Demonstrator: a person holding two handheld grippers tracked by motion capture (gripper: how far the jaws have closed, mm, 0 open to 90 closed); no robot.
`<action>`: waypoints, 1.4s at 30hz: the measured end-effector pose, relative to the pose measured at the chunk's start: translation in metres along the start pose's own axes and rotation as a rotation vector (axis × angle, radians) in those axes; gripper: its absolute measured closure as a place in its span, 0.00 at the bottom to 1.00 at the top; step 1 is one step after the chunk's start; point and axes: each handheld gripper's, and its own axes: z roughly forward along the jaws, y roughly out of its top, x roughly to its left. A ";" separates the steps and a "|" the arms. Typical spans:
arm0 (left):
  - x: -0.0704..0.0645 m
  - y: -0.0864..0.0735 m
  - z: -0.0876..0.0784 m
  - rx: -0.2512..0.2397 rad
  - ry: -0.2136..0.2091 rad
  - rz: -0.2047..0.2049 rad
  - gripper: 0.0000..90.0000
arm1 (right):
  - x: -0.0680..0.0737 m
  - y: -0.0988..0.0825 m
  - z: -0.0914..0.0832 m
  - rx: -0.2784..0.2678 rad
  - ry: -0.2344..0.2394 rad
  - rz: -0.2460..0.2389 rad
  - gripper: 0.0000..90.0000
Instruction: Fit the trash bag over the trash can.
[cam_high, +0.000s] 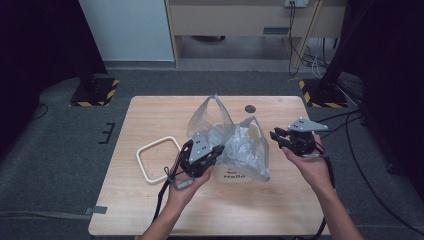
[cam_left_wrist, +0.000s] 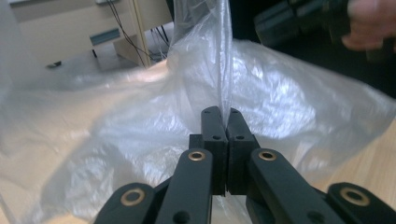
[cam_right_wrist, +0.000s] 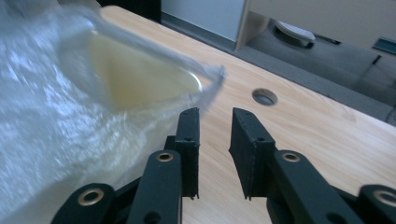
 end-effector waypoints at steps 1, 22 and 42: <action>0.000 -0.003 -0.001 -0.001 0.000 -0.002 0.99 | 0.001 0.003 0.000 -0.002 0.002 -0.006 0.79; -0.004 -0.017 0.004 0.028 -0.032 -0.005 0.99 | 0.026 0.044 0.011 -0.019 0.190 -0.001 0.69; -0.005 -0.016 0.007 0.052 -0.031 0.049 1.00 | 0.039 0.064 0.041 0.035 0.303 0.022 0.39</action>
